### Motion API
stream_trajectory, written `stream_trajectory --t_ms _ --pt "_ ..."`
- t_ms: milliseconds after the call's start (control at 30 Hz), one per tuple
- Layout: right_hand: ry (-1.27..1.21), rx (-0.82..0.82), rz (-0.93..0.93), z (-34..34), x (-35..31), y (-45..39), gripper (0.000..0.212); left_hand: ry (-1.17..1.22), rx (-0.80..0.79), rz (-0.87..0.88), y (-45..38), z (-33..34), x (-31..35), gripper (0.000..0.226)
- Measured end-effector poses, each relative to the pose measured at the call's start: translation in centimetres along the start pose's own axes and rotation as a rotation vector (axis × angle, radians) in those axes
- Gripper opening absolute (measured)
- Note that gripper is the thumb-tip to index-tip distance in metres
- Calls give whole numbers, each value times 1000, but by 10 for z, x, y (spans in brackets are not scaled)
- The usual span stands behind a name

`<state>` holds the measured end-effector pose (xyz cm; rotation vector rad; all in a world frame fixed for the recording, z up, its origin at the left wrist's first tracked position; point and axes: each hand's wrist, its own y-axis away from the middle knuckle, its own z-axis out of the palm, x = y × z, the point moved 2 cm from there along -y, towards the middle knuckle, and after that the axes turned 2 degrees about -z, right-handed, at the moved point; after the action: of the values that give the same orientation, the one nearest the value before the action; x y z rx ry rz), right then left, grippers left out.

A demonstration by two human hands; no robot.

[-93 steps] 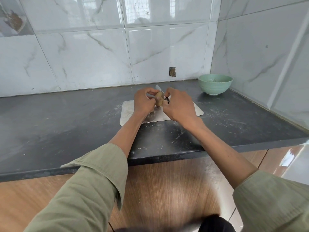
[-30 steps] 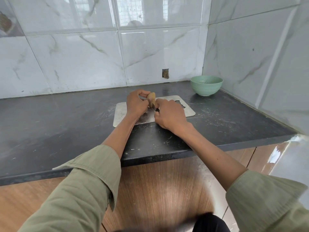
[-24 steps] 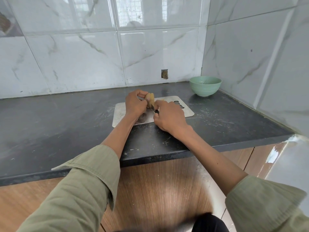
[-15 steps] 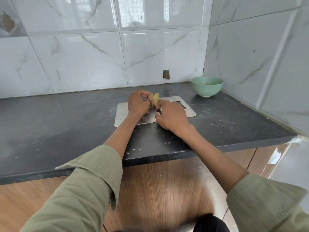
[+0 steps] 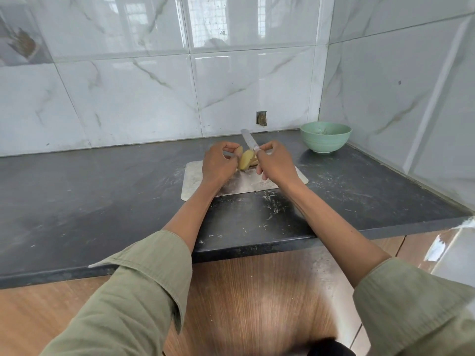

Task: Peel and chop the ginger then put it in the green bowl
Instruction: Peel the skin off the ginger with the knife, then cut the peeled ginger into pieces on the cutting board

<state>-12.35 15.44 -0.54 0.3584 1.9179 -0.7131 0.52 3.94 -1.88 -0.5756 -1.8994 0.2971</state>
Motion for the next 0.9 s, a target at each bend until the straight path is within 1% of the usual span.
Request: stream_trajectory --t_ms 100,167,233,267,333,400,433,533,633,700,733,800,900 --pt "16 -26 -24 1 3 0 19 49 38 -12 1 -2 2 12" --pt "-2 -64 -30 3 4 -1 17 188 78 -51 1 -9 5 7" --pt "45 -126 -37 8 2 1 16 344 131 -131 0 -21 3 21" --pt "104 -163 -49 12 1 2 21 404 149 -177 0 -25 1 25" --pt "241 -217 -95 22 -5 6 41 460 181 -257 0 -30 -3 26" --pt "276 -222 -120 35 -12 7 56 475 206 -300 0 -31 -6 26" --pt "261 -220 -113 41 -13 5 58 475 213 -312 -1 -31 -7 26" --pt "258 -215 -84 55 -12 -4 50 464 218 -339 -3 -30 -10 25" --pt "252 -229 -128 60 -11 -9 43 448 205 -348 -5 -26 -12 27" --pt "232 -202 -134 58 -12 -10 37 447 198 -348 -7 -25 -13 31" --pt "199 -170 -135 54 -13 -11 38 450 193 -341 -9 -24 -14 32" --pt "94 -65 -157 41 -15 -16 41 437 191 -320 -10 -23 -16 35" --pt "3 112 -171 9 -12 -30 38 385 176 -292 -12 -20 -19 40"
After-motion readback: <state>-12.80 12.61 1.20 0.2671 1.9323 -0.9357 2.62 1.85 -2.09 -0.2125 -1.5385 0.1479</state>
